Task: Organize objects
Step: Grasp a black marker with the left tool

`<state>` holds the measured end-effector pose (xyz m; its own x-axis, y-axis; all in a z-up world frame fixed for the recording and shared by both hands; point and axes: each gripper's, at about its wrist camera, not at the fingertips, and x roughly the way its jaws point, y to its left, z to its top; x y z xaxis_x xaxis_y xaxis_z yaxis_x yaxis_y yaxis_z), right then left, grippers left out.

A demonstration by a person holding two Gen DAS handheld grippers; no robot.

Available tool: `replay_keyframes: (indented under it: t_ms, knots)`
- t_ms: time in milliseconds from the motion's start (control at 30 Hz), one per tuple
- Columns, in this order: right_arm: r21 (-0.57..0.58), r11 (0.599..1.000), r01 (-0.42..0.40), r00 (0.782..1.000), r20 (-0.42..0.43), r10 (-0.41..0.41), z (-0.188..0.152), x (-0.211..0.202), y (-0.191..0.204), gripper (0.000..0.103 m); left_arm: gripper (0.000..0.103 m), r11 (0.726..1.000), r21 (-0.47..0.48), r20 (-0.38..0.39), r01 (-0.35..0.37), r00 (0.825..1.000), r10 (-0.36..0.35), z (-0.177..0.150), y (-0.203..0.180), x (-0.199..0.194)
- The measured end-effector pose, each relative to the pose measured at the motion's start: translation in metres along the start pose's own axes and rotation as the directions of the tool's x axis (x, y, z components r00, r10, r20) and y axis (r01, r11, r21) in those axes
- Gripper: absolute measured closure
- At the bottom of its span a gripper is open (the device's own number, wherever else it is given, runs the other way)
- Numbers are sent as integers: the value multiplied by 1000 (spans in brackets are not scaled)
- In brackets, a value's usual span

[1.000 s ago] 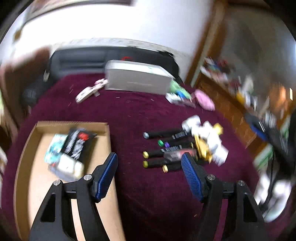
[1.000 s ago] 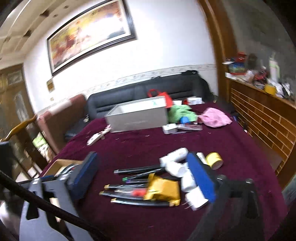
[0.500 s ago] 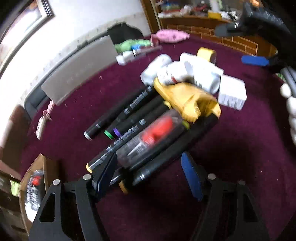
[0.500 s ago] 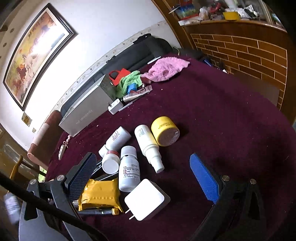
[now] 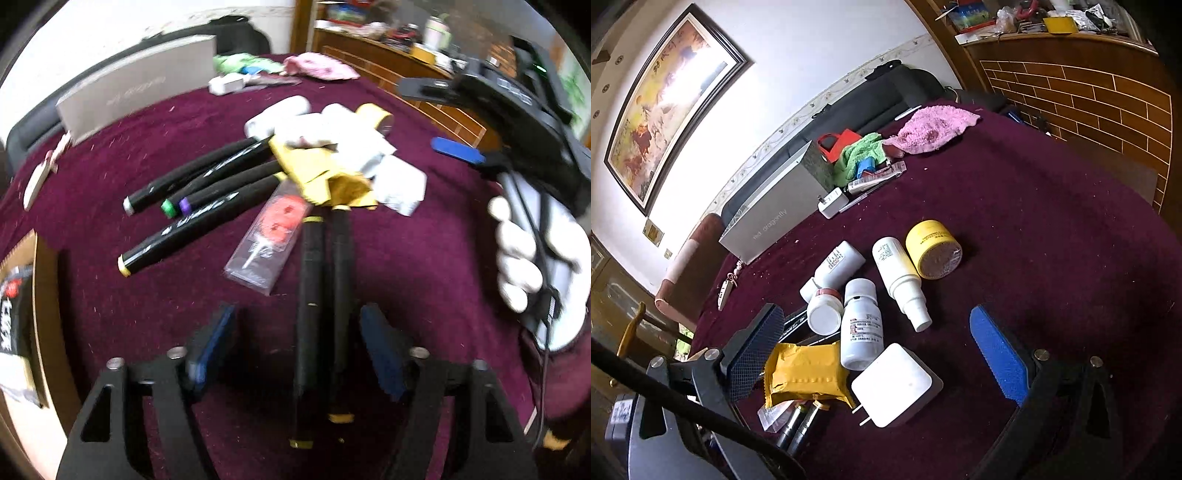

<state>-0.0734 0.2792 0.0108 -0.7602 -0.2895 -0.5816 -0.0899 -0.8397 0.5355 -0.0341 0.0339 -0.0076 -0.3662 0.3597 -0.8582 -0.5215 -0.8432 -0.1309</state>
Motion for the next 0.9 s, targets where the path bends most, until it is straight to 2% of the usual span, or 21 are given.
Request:
replay_keyframes:
  t_ms: [67,100,167,267,333,433,533,633,767,833,900]
  knots:
    - [-5,1000,3,1000,-3,-4,-1,1,1,1,72,997,-50,21,62,998,-61,1,8,-1]
    - [-7,1000,5,1000,-6,-5,-1,2,1,1,74,995,-69,31,71,997,-69,1,12,-2]
    - [-11,1000,7,1000,-15,-7,-2,3,3,1,75,992,-99,52,76,996,-71,-1,18,-5]
    - [-19,1000,7,1000,-26,-7,-3,5,4,1,75,980,-140,95,140,987,-127,-5,31,-18]
    - [-25,1000,6,1000,-27,-7,-4,5,5,1,75,979,-148,117,142,985,-125,-3,36,-23]
    - [-30,1000,9,999,-35,-10,-4,6,7,1,75,986,-151,79,67,995,-56,-4,40,-16]
    - [-34,999,13,999,-43,-15,-5,8,7,1,75,991,-121,65,63,996,-55,-8,33,-10]
    - [-41,999,14,999,-43,-15,-6,8,9,1,75,998,-65,39,-3,999,6,-10,19,-4]
    - [-46,999,11,999,-46,-13,-7,8,10,1,75,991,57,37,-124,992,122,-10,-8,1]
    - [-47,999,11,999,-44,-13,-7,8,10,1,75,990,60,38,-126,992,124,-8,-15,3]
    - [-46,999,16,999,-43,-18,-7,8,10,1,73,985,64,54,-158,986,155,-5,-22,6]
